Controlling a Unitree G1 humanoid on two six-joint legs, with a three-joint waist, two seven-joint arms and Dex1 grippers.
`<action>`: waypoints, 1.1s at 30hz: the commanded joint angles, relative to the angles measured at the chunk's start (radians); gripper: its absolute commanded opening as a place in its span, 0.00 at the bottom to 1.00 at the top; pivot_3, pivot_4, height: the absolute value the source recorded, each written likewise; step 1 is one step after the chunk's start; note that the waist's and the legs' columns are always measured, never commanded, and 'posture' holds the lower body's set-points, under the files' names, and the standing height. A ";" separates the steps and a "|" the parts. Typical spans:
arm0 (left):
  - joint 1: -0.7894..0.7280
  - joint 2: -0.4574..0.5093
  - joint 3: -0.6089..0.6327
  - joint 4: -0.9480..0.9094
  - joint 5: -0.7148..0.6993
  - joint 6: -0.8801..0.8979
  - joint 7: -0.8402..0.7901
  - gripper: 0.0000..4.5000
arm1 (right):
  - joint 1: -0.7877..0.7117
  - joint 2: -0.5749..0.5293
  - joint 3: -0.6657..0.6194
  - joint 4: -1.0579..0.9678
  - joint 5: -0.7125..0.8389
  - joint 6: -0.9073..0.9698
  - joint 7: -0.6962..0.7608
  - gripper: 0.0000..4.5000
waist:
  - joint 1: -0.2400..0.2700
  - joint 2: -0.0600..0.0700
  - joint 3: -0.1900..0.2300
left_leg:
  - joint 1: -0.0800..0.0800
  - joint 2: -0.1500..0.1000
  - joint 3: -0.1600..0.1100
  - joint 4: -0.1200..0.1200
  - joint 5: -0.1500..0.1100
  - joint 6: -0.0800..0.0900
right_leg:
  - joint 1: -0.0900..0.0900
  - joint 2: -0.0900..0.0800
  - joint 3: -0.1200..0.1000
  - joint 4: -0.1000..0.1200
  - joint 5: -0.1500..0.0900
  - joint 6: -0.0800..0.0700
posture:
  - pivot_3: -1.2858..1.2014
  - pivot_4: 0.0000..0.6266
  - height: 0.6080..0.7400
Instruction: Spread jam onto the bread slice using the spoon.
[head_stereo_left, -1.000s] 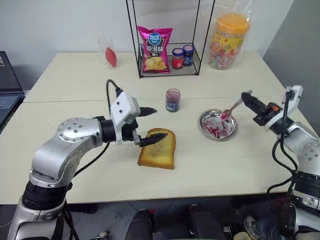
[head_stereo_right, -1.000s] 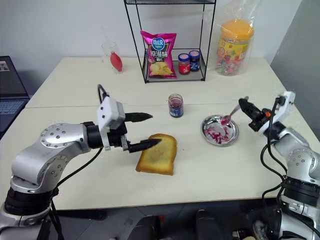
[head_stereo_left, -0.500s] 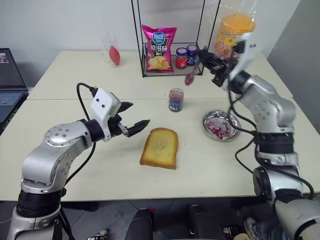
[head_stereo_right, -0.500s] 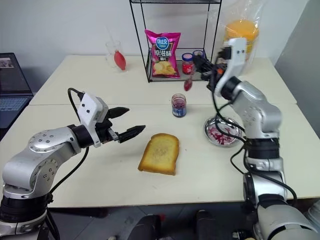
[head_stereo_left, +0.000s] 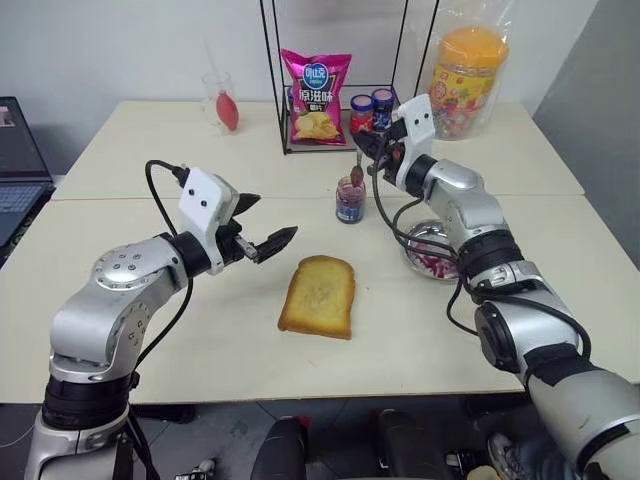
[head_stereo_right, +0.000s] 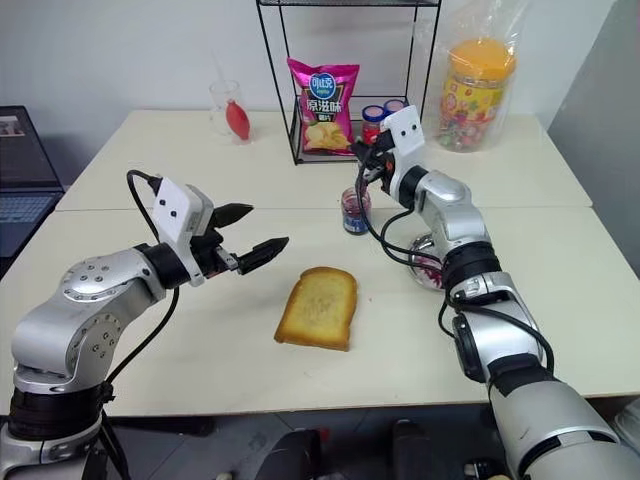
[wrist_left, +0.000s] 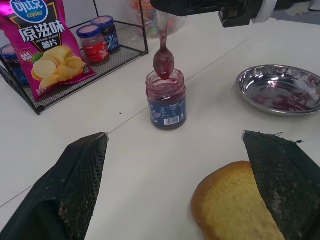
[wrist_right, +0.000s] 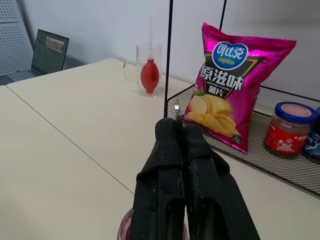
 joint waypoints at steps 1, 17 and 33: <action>-0.014 0.017 0.021 -0.009 0.007 -0.019 -0.007 1.00 | -0.046 0.013 -0.016 0.054 -0.027 -0.060 0.012 0.00 | -0.001 0.000 0.000 | 0.000 0.000 0.000 0.000 0.000 0.000 | 0.000 0.000 0.000 0.000 0.000 0.000 | 0.52 0.24 1.00; -0.026 0.015 0.008 0.031 0.050 -0.064 -0.015 1.00 | -0.052 0.072 -0.059 0.213 -0.062 -0.078 -0.025 0.00 | -0.003 0.000 0.000 | 0.000 0.000 0.000 0.000 0.000 0.000 | 0.000 0.000 0.000 0.000 0.000 0.000 | 0.52 0.24 1.00; -0.024 0.009 -0.009 0.044 0.070 -0.080 -0.020 1.00 | -0.117 0.095 -0.311 0.219 0.127 0.163 -0.104 0.00 | -0.003 0.000 0.000 | 0.000 0.000 0.000 0.000 0.000 0.000 | 0.000 0.000 0.000 0.001 0.000 0.000 | 0.52 0.24 1.00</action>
